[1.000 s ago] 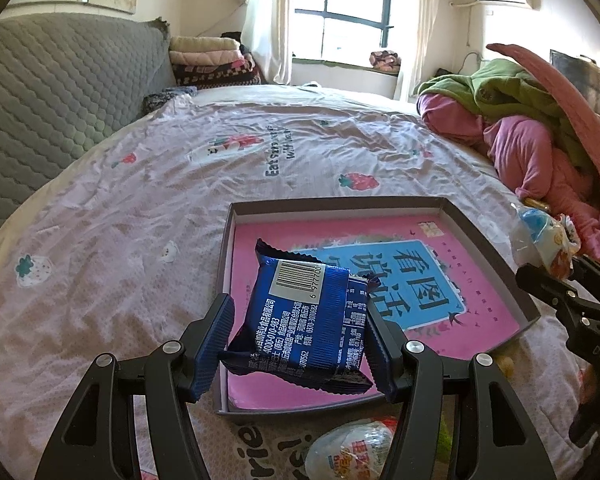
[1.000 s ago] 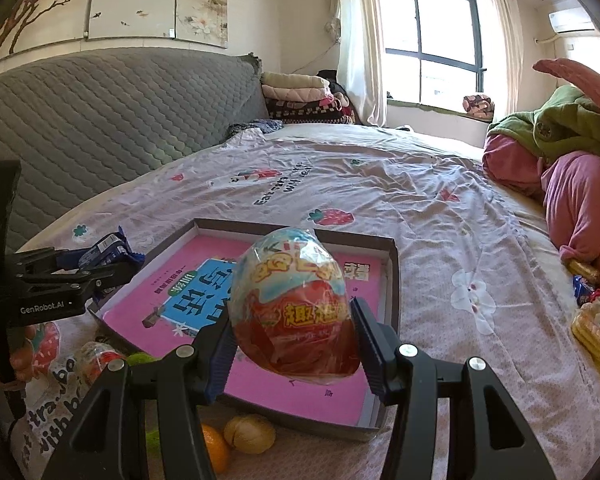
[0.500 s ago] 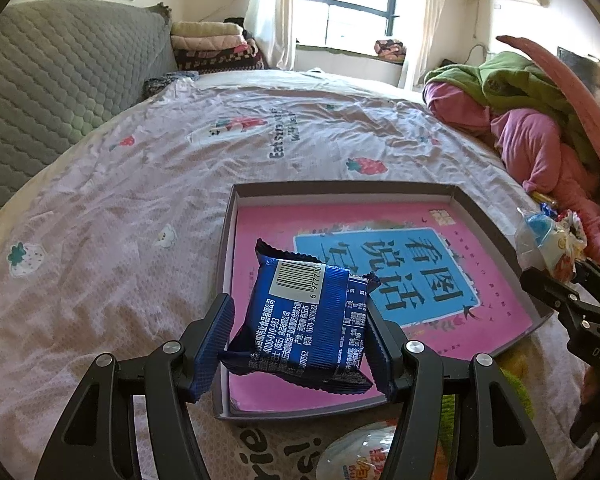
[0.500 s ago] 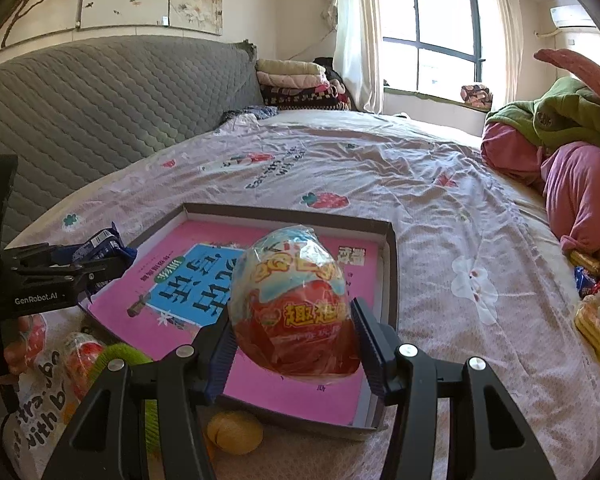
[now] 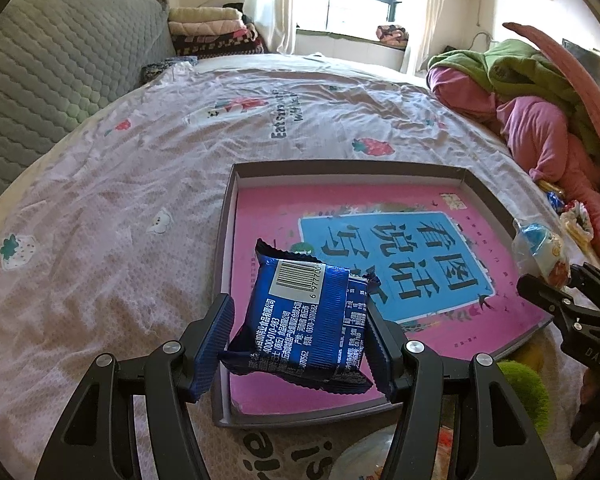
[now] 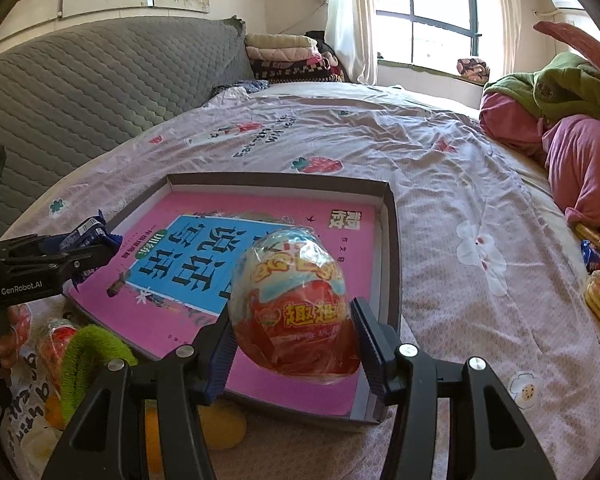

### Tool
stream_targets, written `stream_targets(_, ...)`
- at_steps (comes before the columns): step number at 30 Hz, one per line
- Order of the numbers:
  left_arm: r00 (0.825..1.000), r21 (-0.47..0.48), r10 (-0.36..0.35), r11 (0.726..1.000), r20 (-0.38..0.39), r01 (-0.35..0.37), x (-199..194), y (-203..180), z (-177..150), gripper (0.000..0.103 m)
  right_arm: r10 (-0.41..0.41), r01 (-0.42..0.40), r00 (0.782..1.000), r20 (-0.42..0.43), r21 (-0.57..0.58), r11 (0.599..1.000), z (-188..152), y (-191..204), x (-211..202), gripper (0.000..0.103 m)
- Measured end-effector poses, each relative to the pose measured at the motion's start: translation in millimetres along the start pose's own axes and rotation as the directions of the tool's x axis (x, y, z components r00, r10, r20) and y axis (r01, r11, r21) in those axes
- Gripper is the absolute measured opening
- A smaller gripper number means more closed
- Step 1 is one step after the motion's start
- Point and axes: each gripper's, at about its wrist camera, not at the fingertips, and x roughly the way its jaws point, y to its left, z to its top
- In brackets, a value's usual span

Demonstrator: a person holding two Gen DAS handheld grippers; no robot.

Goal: Organize objects
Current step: 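Lower biscuit packet onto pink book with left tool while right tool sets candy egg beside it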

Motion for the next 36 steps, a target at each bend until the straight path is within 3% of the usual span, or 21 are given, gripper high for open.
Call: stream_targets(36, 0.999, 0.073, 0.024, 0.997, -0.037, -0.021, 20.3, -13.5, -9.5, 0.065, -0.084, 0.081, 0.995, -0.047, -0.065, 0.995, -1.8, 7.5, 17.9, 0.055)
